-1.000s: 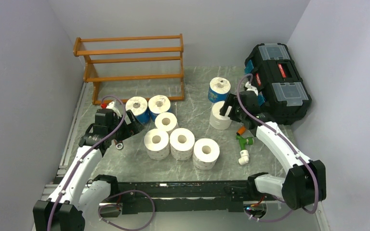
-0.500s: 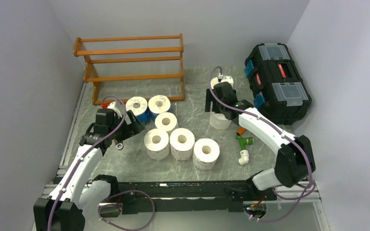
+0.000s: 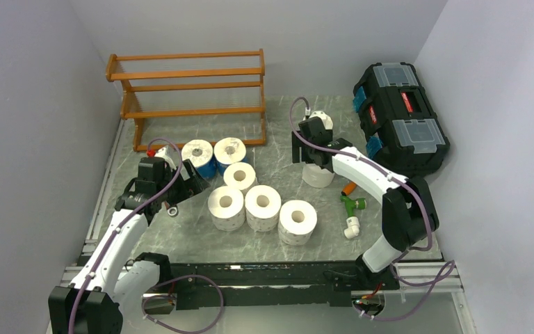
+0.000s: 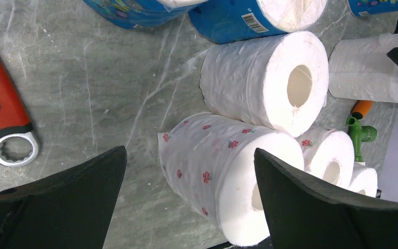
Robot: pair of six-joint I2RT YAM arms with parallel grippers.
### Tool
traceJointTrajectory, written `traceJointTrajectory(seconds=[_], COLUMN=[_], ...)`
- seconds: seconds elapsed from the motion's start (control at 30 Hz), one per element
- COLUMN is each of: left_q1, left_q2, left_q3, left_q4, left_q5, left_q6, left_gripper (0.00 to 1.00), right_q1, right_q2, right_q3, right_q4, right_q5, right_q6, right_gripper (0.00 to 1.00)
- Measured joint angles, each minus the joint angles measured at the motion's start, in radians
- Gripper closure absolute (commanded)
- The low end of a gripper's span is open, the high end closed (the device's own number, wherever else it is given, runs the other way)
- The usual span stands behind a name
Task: Place and organize the paper towels onto the shelf
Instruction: Adjust the paper towel at the center of the board, then pick up the paper towel from the center of the board.
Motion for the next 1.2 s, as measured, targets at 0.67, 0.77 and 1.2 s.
traceJointTrajectory(seconds=[0.67,0.77,1.2], left_q1=[0.000,0.000,0.000], left_q2=[0.000,0.000,0.000], left_q3=[-0.006,-0.006,-0.007], left_q4=[0.000,0.000,0.000], left_q5=[0.000,0.000,0.010], left_q6=[0.000,0.000,0.000], left_gripper=[0.01,0.01,0.01], right_q1=[-0.026,-0.027,-0.024], right_q2=[0.029,0.031,0.018], right_q3=[0.000,0.000,-0.028], right_q4=[0.011,0.009,-0.016], right_q5=[-0.024,-0.027,-0.029], right_q6=[0.000,0.000,0.011], right_gripper=[0.29,0.26,0.28])
